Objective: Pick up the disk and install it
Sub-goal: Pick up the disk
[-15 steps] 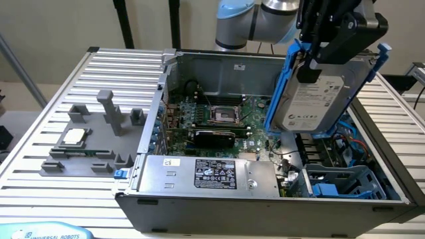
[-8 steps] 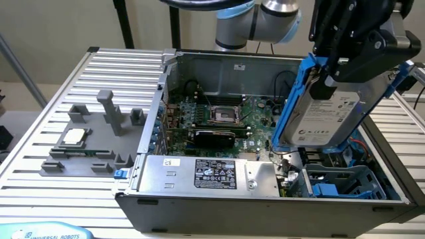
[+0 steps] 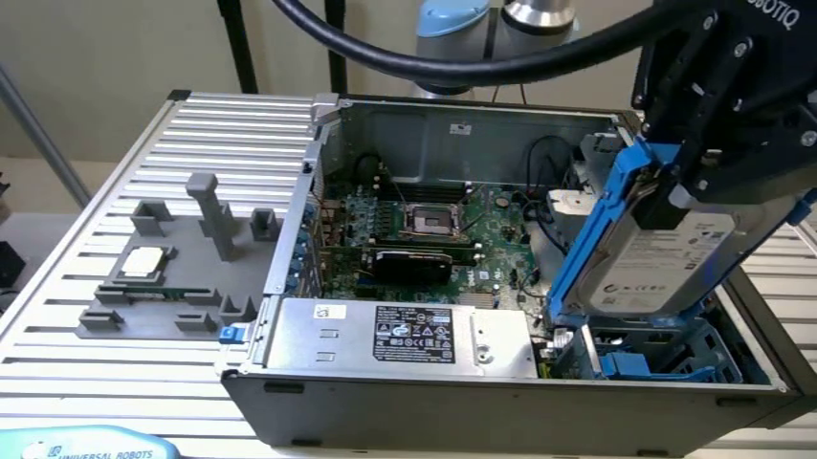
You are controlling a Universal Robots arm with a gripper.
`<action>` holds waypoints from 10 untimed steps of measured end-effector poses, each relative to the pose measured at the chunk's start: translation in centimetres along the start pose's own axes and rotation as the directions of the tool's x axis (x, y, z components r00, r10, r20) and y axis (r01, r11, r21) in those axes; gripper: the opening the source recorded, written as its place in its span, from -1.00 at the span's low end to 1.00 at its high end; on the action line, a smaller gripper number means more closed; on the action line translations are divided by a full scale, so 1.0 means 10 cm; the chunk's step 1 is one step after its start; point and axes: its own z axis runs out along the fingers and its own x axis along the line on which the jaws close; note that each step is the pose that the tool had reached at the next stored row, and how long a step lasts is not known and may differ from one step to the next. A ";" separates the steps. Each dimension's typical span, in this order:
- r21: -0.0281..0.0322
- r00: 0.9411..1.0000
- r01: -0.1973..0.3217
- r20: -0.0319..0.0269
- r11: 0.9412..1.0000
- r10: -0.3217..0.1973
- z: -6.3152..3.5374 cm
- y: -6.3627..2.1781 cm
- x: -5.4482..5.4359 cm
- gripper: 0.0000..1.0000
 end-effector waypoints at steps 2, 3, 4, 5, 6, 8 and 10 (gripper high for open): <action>0.000 1.000 0.000 0.000 1.000 0.000 0.014 -0.069 0.05 -0.35; 0.000 1.000 0.000 0.000 1.000 0.000 0.021 -0.114 0.06 -0.35; 0.000 1.000 0.000 0.000 1.000 0.000 0.030 -0.158 0.06 -0.35; 0.000 1.000 0.000 0.001 1.000 0.000 0.041 -0.200 0.06 -0.35; 0.000 1.000 0.000 0.000 1.000 0.000 0.052 -0.228 0.06 -0.35; 0.000 1.000 0.000 0.000 1.000 0.000 0.085 -0.268 0.06 -0.35; 0.000 1.000 0.000 0.000 1.000 0.000 0.121 -0.301 0.06 -0.35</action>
